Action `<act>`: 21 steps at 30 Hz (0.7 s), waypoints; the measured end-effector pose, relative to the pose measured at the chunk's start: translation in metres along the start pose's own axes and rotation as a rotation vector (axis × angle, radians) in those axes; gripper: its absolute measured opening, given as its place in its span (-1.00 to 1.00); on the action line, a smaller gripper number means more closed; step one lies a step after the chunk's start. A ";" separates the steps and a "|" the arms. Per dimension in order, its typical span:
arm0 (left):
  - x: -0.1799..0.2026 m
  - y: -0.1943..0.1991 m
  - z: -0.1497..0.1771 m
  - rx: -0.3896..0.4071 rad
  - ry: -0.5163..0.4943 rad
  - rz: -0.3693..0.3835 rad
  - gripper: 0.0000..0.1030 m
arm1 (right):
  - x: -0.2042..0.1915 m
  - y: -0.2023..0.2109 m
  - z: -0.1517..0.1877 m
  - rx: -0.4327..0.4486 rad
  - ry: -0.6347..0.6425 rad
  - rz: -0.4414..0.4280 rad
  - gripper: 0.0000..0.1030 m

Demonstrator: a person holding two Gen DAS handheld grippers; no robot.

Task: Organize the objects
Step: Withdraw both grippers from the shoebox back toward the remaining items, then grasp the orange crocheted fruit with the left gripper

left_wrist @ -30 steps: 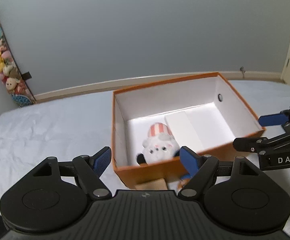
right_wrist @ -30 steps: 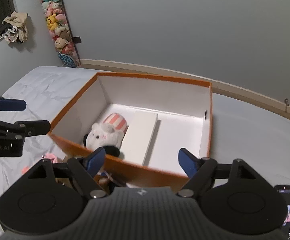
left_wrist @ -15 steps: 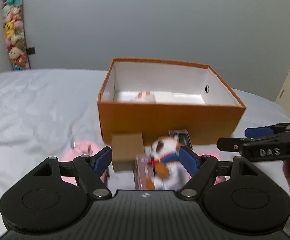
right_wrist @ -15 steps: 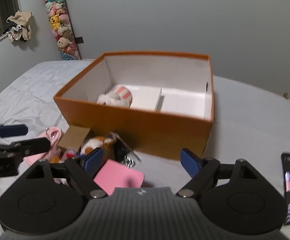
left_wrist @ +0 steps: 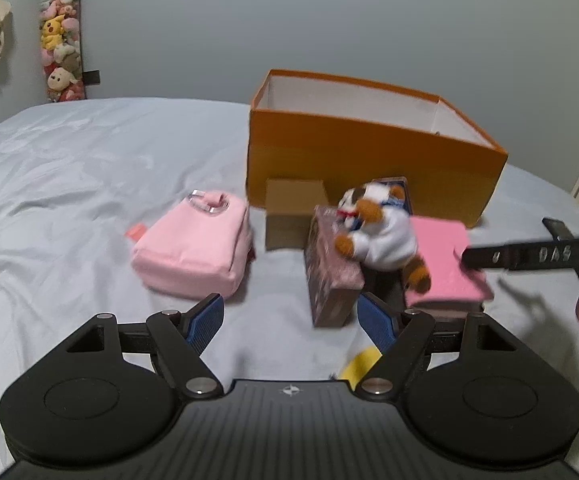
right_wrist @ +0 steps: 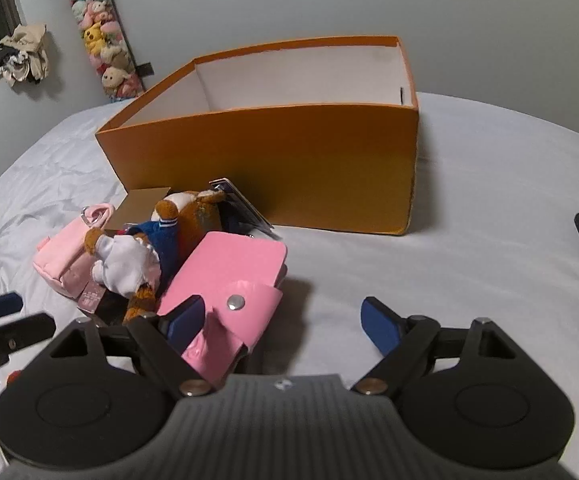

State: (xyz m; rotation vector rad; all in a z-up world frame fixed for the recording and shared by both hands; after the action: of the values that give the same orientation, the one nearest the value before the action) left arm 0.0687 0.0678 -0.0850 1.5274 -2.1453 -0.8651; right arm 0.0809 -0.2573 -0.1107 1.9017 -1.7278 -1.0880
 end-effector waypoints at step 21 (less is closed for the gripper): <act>-0.017 0.006 0.055 -0.109 0.075 -0.072 0.71 | -0.003 0.012 0.029 0.079 0.030 0.000 0.77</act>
State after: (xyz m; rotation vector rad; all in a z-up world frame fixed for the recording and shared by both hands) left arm 0.0362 0.0996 -0.1207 1.5646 -1.9682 -0.9177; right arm 0.0518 -0.2502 -0.1195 1.9550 -1.7782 -1.0002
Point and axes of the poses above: each gripper's, at about its wrist camera, not at the fingertips, and y roughly against the way its jaws point, x to its right, z to its underside, the point moved 2 cm from there along -y, roughly the way its jaws point, and after that the axes turned 10 degrees about -y, right-handed, at the moved point
